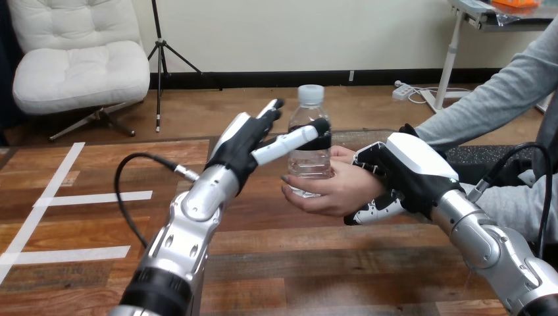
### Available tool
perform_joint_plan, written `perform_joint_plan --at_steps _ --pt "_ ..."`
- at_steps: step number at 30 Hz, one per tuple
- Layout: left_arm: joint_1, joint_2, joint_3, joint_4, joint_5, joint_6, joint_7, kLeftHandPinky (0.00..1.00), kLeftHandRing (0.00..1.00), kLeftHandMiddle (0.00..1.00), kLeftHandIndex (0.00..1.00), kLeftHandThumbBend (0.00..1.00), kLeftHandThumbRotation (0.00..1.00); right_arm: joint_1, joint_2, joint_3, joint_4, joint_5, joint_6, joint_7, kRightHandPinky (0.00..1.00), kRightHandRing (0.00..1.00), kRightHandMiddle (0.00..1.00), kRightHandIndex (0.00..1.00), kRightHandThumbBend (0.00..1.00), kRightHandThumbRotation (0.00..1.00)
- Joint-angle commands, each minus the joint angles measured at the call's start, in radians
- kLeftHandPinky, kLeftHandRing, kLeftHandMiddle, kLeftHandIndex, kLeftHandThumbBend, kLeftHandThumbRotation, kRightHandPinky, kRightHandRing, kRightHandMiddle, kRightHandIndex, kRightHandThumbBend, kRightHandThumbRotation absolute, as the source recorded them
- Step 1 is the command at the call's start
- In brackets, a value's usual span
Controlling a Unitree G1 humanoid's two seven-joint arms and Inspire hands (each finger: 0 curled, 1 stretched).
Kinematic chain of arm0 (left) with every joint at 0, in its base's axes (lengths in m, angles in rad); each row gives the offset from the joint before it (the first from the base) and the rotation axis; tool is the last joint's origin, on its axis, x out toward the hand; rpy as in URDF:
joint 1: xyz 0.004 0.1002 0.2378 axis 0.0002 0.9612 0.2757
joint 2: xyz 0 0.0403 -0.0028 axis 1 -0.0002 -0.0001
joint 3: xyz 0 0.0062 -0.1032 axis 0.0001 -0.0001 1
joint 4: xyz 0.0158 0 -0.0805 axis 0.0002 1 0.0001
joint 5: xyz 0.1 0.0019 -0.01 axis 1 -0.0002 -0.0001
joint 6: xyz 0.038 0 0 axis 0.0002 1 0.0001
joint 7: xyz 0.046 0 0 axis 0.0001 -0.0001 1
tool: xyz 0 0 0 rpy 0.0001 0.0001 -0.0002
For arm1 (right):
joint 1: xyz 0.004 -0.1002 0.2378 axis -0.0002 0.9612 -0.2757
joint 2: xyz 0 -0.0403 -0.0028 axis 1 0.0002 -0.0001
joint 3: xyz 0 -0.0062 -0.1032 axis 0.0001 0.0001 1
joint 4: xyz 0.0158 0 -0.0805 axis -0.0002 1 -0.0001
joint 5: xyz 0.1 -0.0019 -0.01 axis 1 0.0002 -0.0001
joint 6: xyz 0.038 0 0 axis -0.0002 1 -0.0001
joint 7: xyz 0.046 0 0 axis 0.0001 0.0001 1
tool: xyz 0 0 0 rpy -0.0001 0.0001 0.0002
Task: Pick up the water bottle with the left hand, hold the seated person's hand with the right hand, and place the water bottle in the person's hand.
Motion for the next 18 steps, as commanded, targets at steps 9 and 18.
perform_joint_plan --at_steps 9,18 --pt "0.055 0.041 0.024 -0.196 0.006 0.112 0.013 1.0 1.0 1.0 1.0 1.0 0.79 -0.078 0.001 -0.015 0.001 0.014 -0.034 -0.031 0.34 0.38 0.43 0.44 0.78 0.0" --pt "0.091 0.054 0.061 -0.238 -0.043 0.087 -0.004 0.93 0.97 1.0 1.0 1.0 0.78 -0.075 -0.002 -0.017 -0.004 0.015 -0.035 -0.03 0.34 0.38 0.44 0.44 0.78 0.0"
